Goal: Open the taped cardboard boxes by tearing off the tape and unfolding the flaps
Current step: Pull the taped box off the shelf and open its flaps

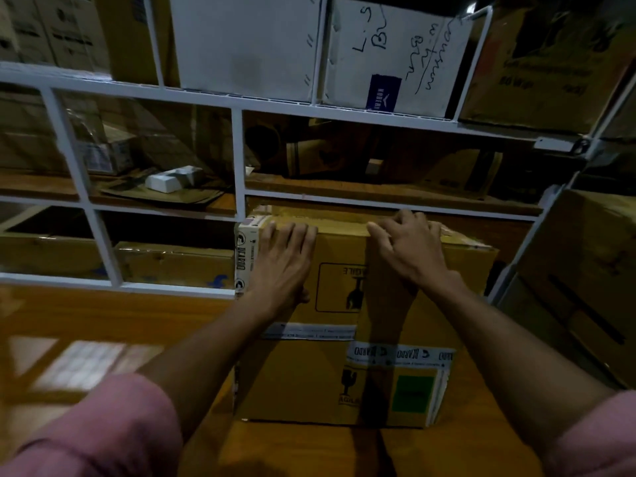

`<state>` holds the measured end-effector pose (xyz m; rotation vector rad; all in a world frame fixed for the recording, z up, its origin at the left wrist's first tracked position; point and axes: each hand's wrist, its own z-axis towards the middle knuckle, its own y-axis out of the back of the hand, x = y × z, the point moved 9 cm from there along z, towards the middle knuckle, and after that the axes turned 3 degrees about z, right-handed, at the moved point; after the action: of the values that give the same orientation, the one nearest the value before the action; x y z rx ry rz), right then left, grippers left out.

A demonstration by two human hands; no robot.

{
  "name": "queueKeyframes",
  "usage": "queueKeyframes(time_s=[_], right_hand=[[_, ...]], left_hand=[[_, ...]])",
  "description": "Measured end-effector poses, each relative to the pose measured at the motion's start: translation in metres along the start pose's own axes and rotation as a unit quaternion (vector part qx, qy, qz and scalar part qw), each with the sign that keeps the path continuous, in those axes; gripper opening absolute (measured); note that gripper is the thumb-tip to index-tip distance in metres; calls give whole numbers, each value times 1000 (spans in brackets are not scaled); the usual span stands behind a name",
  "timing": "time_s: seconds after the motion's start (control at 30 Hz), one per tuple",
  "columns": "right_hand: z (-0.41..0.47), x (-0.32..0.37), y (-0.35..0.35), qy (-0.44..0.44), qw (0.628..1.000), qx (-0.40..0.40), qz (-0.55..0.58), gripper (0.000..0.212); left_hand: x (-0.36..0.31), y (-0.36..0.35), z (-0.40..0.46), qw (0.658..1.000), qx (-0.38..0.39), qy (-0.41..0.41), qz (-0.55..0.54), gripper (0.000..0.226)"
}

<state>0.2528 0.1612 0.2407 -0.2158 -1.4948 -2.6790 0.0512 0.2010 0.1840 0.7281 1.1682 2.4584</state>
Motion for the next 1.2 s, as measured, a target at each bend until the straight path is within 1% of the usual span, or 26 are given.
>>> queueKeyframes(time_s=[0.1, 0.17, 0.2, 0.3, 0.33, 0.37, 0.43, 0.53, 0.57, 0.63, 0.7, 0.83, 0.9, 1.0, 1.07, 1.13, 1.2], right_hand=[[-17, -5, 9, -44, 998, 53, 4, 47], [-34, -6, 6, -56, 992, 112, -9, 49], [-43, -5, 3, -55, 988, 141, -20, 53], [-66, -2, -1, -67, 979, 193, -17, 62], [-74, 0, 2, -67, 978, 199, -15, 63], [-83, 4, 6, -65, 978, 199, -17, 63], [-104, 11, 16, -54, 981, 185, -31, 63], [-141, 22, 33, -44, 988, 142, -39, 62], [-153, 25, 38, -43, 990, 128, -38, 62], [-175, 32, 45, -40, 993, 102, -33, 62], [-199, 38, 47, -37, 996, 77, -32, 63], [-250, 42, 37, -45, 998, 13, -40, 67], [-271, 42, 28, -44, 998, 1, -49, 68], [-303, 42, 12, -36, 998, -7, -47, 70], [-323, 39, -4, -34, 998, 5, -55, 73], [-339, 31, -23, -41, 996, 35, -65, 75], [-350, 23, -40, -41, 995, 73, -61, 74]], left_hand=[[-13, 13, -45, 999, -36, -10, 4, 140], [-21, 22, -72, 999, -53, -5, 5, 131], [-25, 30, -83, 998, -66, 1, 1, 120], [-33, 64, -97, 993, -112, 15, -14, 72], [-33, 78, -96, 992, -118, 24, -26, 62], [-33, 93, -93, 991, -123, 33, -44, 57], [-29, 119, -83, 987, -123, 48, -89, 53], [-27, 123, -75, 993, -47, 41, -105, 42], [-28, 119, -79, 993, -25, 37, -106, 43], [-30, 110, -98, 990, 6, 47, -135, 58], [-37, 104, -122, 988, 17, 51, -147, 72], [-60, 100, -168, 992, -5, 41, -120, 77], [-72, 94, -188, 995, -12, 29, -97, 78], [-90, 79, -218, 996, -17, -2, -84, 82], [-102, 66, -236, 996, -15, -29, -86, 87], [-109, 47, -251, 996, 18, -45, -79, 88], [-114, 23, -261, 992, 82, -36, -86, 87]])
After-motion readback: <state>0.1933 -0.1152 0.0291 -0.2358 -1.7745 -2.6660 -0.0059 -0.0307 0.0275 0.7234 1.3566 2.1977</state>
